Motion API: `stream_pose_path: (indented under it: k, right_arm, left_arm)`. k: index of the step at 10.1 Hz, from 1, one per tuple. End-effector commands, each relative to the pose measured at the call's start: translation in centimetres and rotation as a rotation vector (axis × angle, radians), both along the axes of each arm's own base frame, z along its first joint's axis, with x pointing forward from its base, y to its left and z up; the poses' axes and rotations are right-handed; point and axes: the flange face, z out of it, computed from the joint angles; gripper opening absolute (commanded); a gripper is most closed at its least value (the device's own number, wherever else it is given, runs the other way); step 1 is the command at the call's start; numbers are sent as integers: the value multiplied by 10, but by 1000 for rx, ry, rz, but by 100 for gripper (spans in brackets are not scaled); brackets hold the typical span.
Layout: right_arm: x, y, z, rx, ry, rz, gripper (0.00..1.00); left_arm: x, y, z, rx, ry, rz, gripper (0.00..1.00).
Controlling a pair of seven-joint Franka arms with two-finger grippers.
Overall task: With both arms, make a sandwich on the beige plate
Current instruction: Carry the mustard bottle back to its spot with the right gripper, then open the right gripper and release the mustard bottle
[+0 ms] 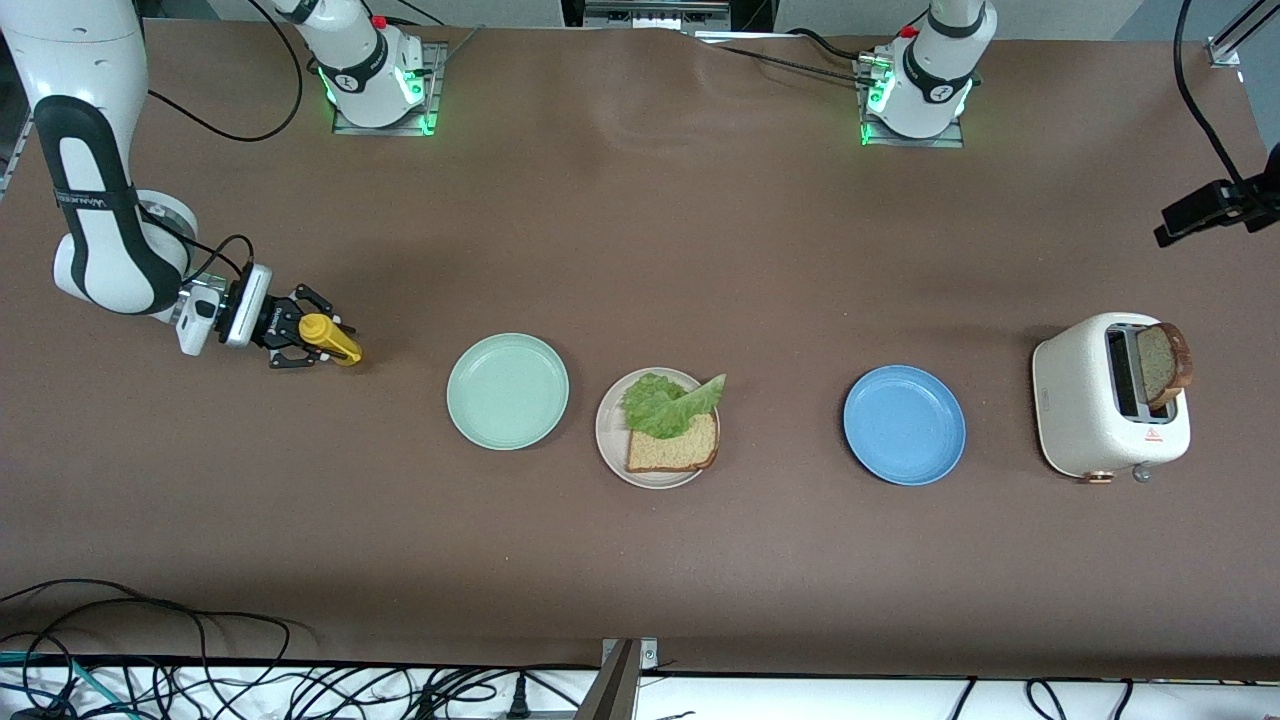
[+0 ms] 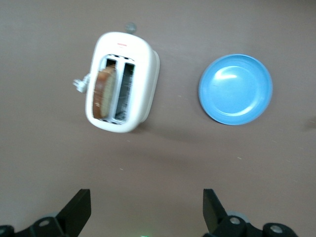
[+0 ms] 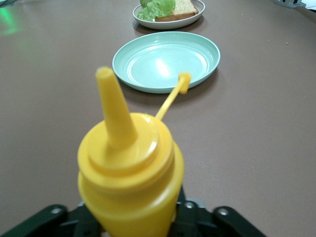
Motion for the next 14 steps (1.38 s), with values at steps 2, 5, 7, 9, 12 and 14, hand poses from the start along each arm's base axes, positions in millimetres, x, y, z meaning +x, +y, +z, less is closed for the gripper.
stream_pose_path:
  k: [2,5,7,9,12,14]
  right_arm:
    - [-6,-12,2,23,-19,-24,99]
    - [-16,-45,1,-23,2,-31,100]
    - [-18,-75,13,-97,28,-12,100]
    - [-11,-101,46,-210,154,-52,100]
    - [30,-113,124,-355,322,-121,100]
    - [63,-115,191,-485,437,-238,100]
  left_arm:
    - [15,29,-32,41,39,27,100]
    - [15,56,-54,22,72,-24,100]
    - [15,80,-63,-3,80,-78,100]
    - [14,97,-84,-36,96,-101,100]
    - [4,127,-153,-123,14,-126,100]
    - [4,129,-180,-119,-23,-140,100]
